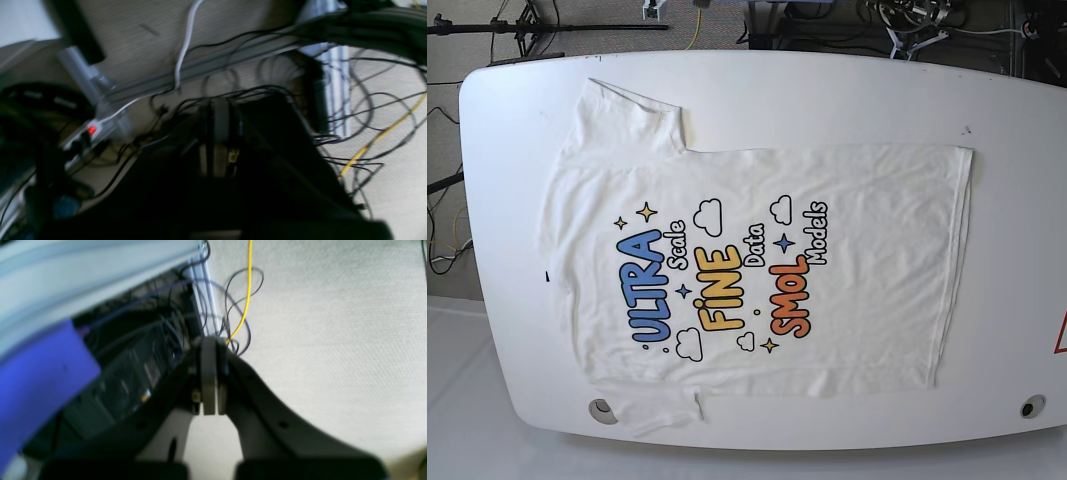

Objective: Fold the T-shirt properly

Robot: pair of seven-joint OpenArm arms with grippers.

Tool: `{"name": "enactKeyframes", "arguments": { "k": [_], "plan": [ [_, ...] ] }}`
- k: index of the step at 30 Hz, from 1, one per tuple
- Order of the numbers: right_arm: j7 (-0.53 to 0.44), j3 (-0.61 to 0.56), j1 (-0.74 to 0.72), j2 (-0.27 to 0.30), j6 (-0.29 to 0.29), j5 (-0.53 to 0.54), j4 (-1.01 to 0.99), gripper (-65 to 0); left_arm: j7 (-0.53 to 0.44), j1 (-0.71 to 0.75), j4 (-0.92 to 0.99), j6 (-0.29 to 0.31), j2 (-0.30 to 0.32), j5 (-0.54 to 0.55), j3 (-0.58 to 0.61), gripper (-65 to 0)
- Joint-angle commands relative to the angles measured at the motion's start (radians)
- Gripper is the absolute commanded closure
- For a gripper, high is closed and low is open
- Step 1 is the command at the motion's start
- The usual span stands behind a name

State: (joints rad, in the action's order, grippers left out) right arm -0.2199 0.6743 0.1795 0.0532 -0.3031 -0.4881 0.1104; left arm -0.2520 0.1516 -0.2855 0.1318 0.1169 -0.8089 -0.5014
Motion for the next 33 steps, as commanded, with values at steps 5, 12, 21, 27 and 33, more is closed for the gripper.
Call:
{"name": "enactKeyframes", "arguments": {
  "k": [5, 12, 21, 27, 33],
  "plan": [
    [0.012, -0.005, 0.06, 0.018, -0.045, 0.014, 0.078, 0.0, -0.035, 0.076, -0.067, 0.012, 0.024, 0.107, 0.037, 0.0],
    [0.022, -0.005, 0.098, 0.021, -0.07, 0.018, 0.155, 0.0, -0.045, 0.133, -0.136, 0.018, 0.031, 0.158, 0.055, 0.0],
    [0.018, -0.01, 0.096, 0.025, -0.063, 0.036, 0.151, 0.0, -0.053, 0.226, -0.211, 0.035, 0.04, 0.24, 0.04, 0.0],
    [0.011, -0.006, 0.092, 0.024, -0.087, 0.029, 0.145, 0.0, -0.062, 0.269, -0.218, 0.049, 0.044, 0.253, 0.02, 0.0],
    [0.006, -0.001, 0.096, 0.023, -0.124, 0.031, 0.154, 0.0, -0.079, 0.284, -0.203, 0.084, 0.057, 0.281, 0.018, 0.0]
  ]
}}
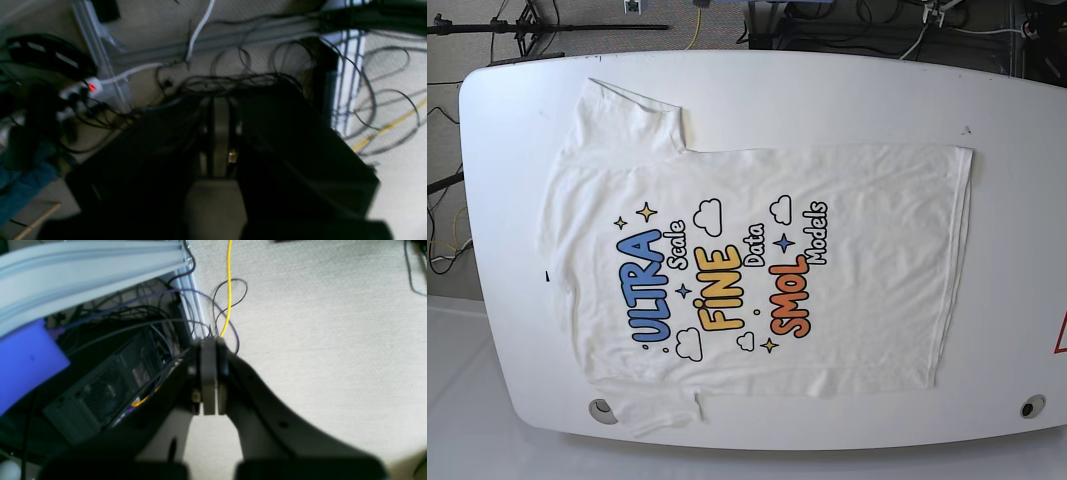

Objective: Fold the T-shirt properly

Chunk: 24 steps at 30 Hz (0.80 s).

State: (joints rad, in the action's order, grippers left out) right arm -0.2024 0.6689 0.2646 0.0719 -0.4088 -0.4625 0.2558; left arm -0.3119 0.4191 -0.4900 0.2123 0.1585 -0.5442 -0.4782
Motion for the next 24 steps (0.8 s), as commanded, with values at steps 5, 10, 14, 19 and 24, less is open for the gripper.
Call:
{"name": "enactKeyframes", "arguments": {
  "k": [5, 10, 14, 19, 24],
  "plan": [
    [-0.018, 0.0, 0.01, 0.003, -0.041, 0.007, 0.012, 0.0, -0.037, 0.006, 0.009, 0.027, 0.019, 0.063, -0.006, 0.0],
    [-0.022, 0.002, 0.014, 0.003, -0.062, 0.017, 0.014, 0.0, -0.035, 0.019, 0.002, 0.079, 0.019, 0.105, -0.013, 0.0],
    [-0.015, -0.001, 0.03, 0.005, -0.052, 0.028, 0.031, 0.0, -0.026, 0.047, -0.052, 0.112, 0.015, 0.146, -0.01, 0.0],
    [-0.013, -0.002, 0.052, 0.004, -0.043, 0.044, 0.07, 0.0, -0.009, 0.075, -0.121, 0.112, 0.016, 0.216, -0.01, 0.0],
    [-0.014, -0.005, 0.071, 0.001, -0.037, 0.046, 0.129, 0.0, 0.018, 0.091, -0.196, 0.112, 0.02, 0.275, -0.003, 0.0]
  ]
}}
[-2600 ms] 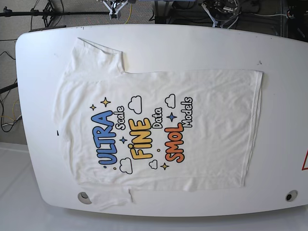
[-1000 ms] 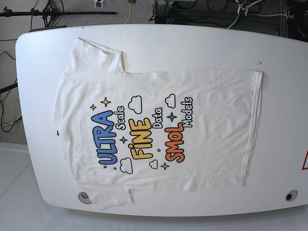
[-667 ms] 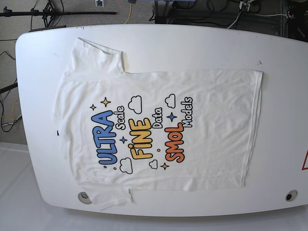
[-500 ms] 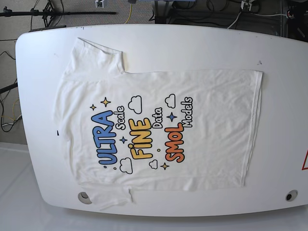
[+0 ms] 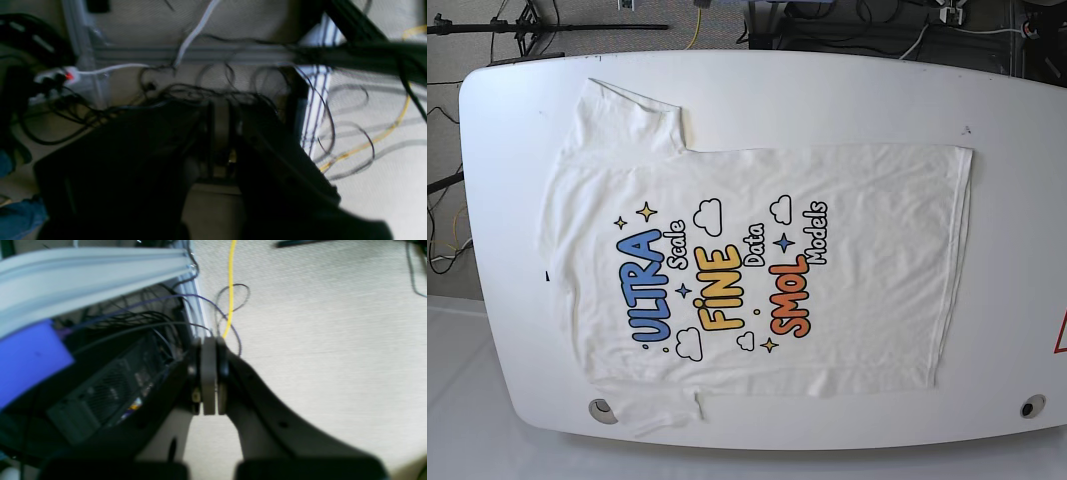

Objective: Fold the T-shirt properly

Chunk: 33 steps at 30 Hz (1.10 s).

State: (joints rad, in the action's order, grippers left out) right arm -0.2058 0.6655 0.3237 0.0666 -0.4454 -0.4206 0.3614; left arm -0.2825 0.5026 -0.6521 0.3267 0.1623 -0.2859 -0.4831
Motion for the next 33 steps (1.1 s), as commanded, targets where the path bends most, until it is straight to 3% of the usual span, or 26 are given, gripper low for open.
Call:
{"name": "enactKeyframes", "arguments": {
  "k": [1, 16, 20, 22, 33],
  "plan": [
    [-0.008, -0.001, 0.012, 0.004, -0.001, -0.005, 0.031, 0.0, -0.001, 0.014, -0.052, 0.004, 0.017, 0.025, 0.004, 0.0],
    [0.005, -0.003, 0.133, -0.01, -0.017, 0.057, 0.229, 0.0, 0.03, 0.108, -0.251, 0.044, 0.018, 0.044, 0.013, 0.0],
    [0.004, -0.005, 0.167, -0.011, -0.028, 0.097, 0.295, 0.0, 0.014, 0.126, -0.273, 0.05, 0.02, 0.084, 0.011, 0.0],
    [-0.003, -0.004, 0.211, -0.009, -0.049, 0.156, 0.377, 0.0, 0.009, 0.143, -0.257, 0.056, 0.034, 0.185, 0.01, 0.0],
    [-0.003, -0.009, 0.345, -0.016, -0.071, 0.289, 0.568, 0.0, 0.066, 0.226, -0.393, 0.052, 0.06, 0.282, 0.011, 0.0]
  ]
}}
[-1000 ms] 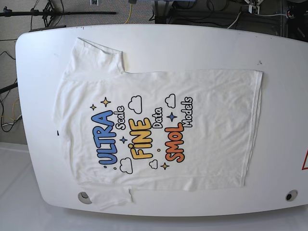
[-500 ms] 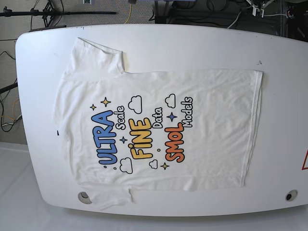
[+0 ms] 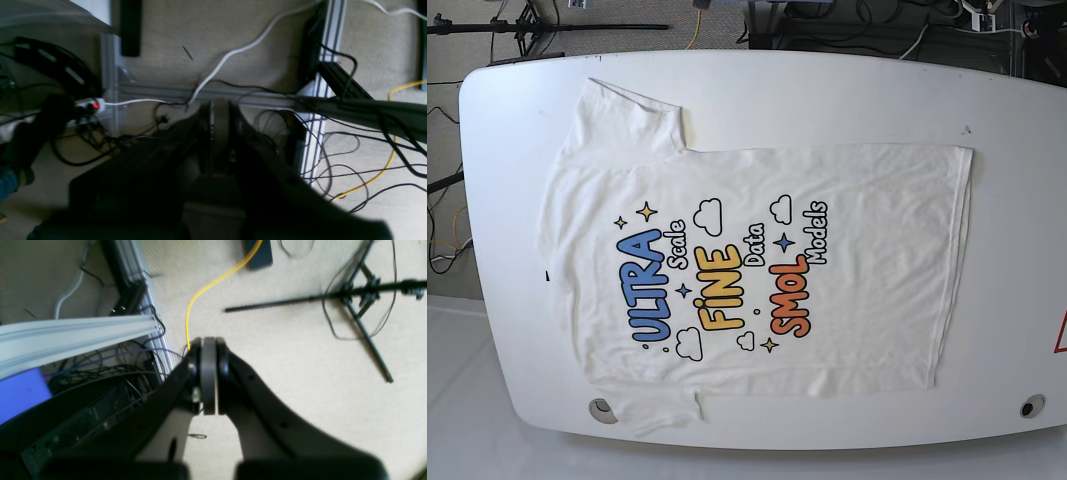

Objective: Fold the T-shirt properly

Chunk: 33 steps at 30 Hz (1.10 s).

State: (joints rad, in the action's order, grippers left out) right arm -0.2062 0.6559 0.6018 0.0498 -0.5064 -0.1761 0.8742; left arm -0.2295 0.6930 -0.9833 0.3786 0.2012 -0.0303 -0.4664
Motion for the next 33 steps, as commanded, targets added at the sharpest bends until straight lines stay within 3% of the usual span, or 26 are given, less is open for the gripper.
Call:
{"name": "enactKeyframes", "arguments": {
  "k": [1, 13, 33],
  "plan": [
    [-0.003, -0.003, 0.094, -0.002, -0.013, 0.083, 0.092, 0.0, 0.032, 0.052, -0.103, 0.001, 0.028, 0.042, -0.009, 0.0],
    [0.06, -0.022, 0.222, -0.03, -0.029, 0.267, 0.364, 0.0, 0.092, 0.166, -0.381, 0.007, 0.036, 0.089, -0.015, 0.0],
    [0.183, -0.04, 0.41, -0.025, -0.046, 0.53, 0.772, 0.0, 0.177, 0.284, -0.684, 0.007, 0.04, 0.099, -0.029, -0.1]
  ]
}}
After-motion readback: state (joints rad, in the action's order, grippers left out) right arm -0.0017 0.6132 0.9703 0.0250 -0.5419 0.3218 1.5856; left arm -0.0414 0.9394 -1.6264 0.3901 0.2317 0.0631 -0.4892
